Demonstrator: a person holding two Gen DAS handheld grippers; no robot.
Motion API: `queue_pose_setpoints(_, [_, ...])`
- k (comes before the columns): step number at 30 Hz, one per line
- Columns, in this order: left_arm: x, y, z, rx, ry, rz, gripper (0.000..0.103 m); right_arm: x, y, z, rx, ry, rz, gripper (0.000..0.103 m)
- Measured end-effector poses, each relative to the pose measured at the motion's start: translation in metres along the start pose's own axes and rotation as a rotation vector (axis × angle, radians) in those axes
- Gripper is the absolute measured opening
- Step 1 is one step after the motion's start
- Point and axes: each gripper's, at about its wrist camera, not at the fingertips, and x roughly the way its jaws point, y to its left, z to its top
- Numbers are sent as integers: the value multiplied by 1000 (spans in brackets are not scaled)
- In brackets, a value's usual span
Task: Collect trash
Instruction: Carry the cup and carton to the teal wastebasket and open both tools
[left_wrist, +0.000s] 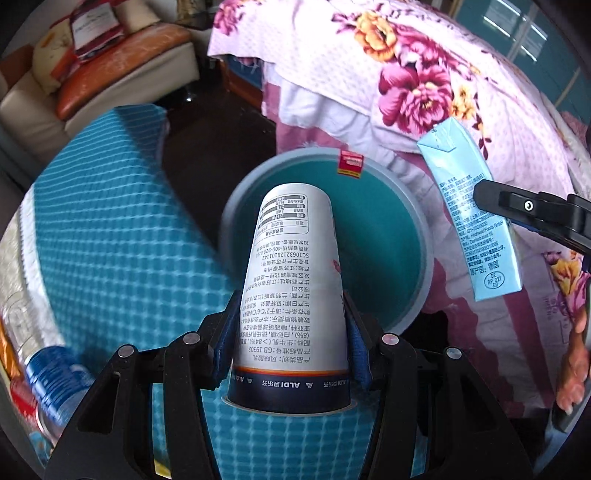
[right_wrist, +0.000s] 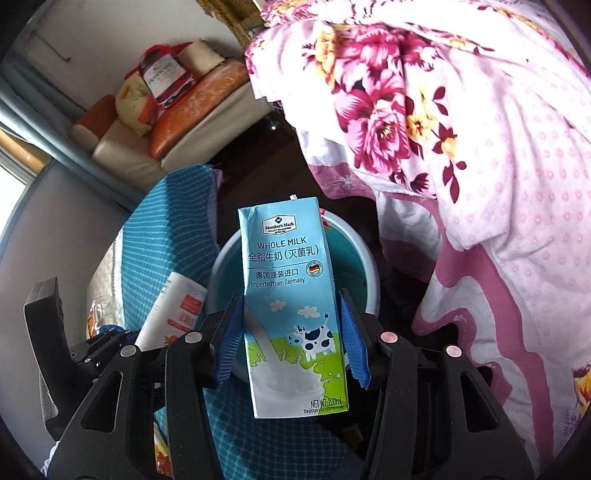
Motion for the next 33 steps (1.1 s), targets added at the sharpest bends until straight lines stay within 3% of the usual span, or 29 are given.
queue_pose_setpoints(3, [10,-5,1,24,10,8,53,10,-2,2,2,19,-3,47])
queue_pose_setpoints(5, [17,-6,2,23,18,9,65,16,-2,3,3,28,-5,47])
queue_pose_setpoints(10, [17,-5,1,10,-4,28,81,25,0,2,2,48,-10,47])
queue_pose_setpoints(17, [-8,10,-7,-20,-56,25,90,31,7,3,-11,57,-13,47])
queue_pose_setpoints(27, [-38,38,-24,-98,-90,-7,94,46,25,2,-42,96,-43,49])
queue_pose_setpoints(28, [-40,39,-27,-101,-92,-11,94,47,27,1,-44,101,-46,51])
queue_pose_setpoints(30, [-42,41,-31,-105,-92,-13,94,49,32,0,-42,111,-45,66])
queue_pose_setpoints(33, [-47,45,-39,-114,-94,-23,94,46,41,-3,-59,102,-57,72])
